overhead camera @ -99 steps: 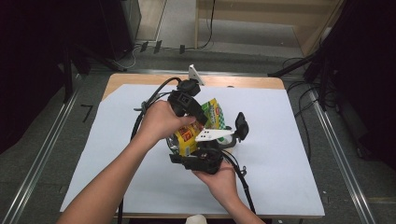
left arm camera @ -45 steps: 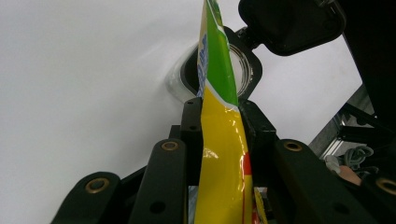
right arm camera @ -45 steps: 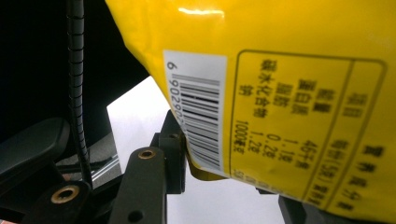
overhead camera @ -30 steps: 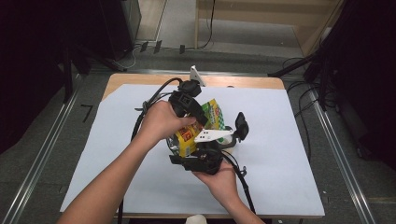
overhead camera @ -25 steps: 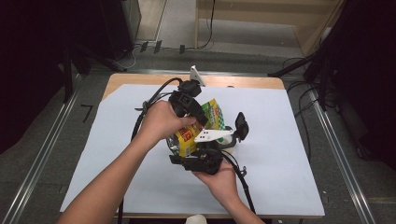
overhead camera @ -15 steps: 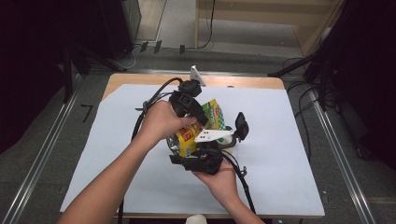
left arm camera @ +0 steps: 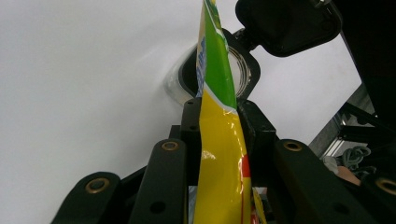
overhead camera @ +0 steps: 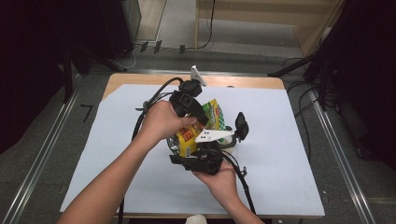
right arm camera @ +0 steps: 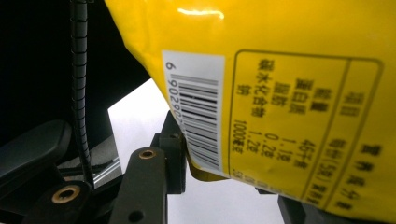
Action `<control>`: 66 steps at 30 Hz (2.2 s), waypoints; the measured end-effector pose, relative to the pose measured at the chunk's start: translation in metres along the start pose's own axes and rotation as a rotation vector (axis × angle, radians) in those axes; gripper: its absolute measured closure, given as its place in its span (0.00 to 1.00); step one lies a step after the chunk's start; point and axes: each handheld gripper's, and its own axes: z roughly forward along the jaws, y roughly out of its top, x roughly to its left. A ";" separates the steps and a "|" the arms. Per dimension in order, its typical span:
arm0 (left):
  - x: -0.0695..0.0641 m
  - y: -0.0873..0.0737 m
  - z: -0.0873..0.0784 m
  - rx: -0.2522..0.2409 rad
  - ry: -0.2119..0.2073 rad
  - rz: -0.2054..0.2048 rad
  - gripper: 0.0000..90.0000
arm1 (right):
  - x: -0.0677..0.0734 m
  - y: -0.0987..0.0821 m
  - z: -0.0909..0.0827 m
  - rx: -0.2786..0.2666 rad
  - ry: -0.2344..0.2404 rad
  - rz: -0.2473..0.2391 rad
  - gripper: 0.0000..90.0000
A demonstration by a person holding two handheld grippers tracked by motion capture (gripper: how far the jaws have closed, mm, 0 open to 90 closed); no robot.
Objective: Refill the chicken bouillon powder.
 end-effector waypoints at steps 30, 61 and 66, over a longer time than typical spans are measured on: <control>0.000 0.000 0.000 0.000 -0.003 0.008 0.83 | -0.001 0.001 -0.002 0.000 0.001 0.008 0.72; 0.001 -0.001 0.001 0.000 -0.005 0.005 0.83 | -0.001 0.001 -0.002 0.007 -0.004 0.007 0.72; 0.001 -0.001 0.001 0.000 -0.005 0.002 0.83 | -0.001 0.001 -0.002 0.007 -0.005 0.007 0.72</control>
